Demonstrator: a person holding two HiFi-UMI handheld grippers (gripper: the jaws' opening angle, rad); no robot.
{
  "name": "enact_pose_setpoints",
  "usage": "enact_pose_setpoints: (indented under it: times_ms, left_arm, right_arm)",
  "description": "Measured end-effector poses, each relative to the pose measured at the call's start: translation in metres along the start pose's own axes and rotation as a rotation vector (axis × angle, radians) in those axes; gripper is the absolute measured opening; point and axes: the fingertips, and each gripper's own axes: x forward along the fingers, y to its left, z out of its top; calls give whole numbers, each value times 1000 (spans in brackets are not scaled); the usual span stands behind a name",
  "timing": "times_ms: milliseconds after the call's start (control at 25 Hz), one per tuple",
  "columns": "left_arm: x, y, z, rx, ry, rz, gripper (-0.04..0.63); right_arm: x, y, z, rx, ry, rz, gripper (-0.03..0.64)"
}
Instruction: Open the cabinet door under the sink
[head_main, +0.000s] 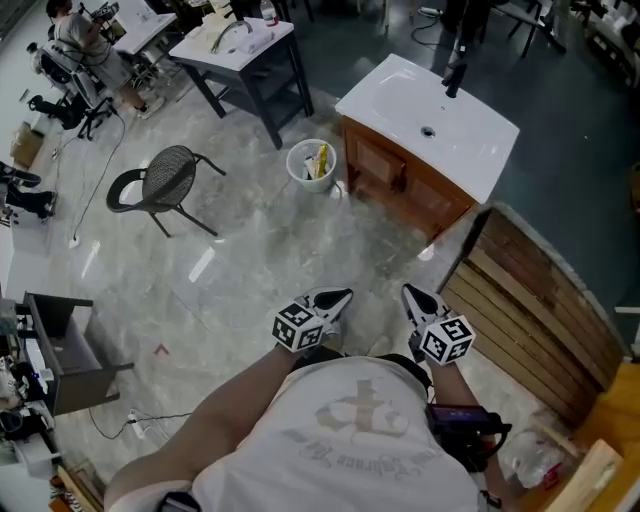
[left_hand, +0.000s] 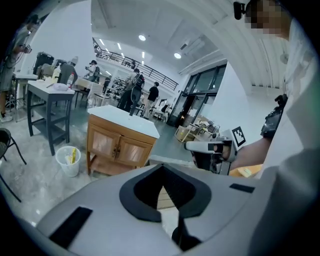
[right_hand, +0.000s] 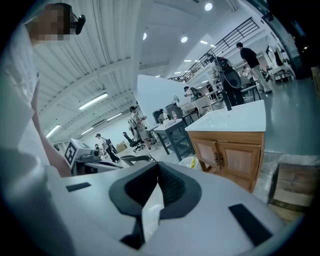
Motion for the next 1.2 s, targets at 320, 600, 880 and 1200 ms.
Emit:
enact_pose_setpoints:
  times_ms: [320, 600, 880, 1200]
  left_arm:
    - [-14, 57, 26, 20, 0, -57, 9]
    - [-17, 96, 46, 35, 13, -127, 9]
    - [-13, 121, 53, 25, 20, -136, 9]
    - [1, 135, 56, 7, 24, -120, 9]
  right_arm:
    - [47, 7, 26, -6, -19, -87, 14]
    - [59, -2, 47, 32, -64, -224, 14]
    - [56, -18, 56, 68, -92, -326, 14]
    - [67, -31, 58, 70, -71, -336, 14]
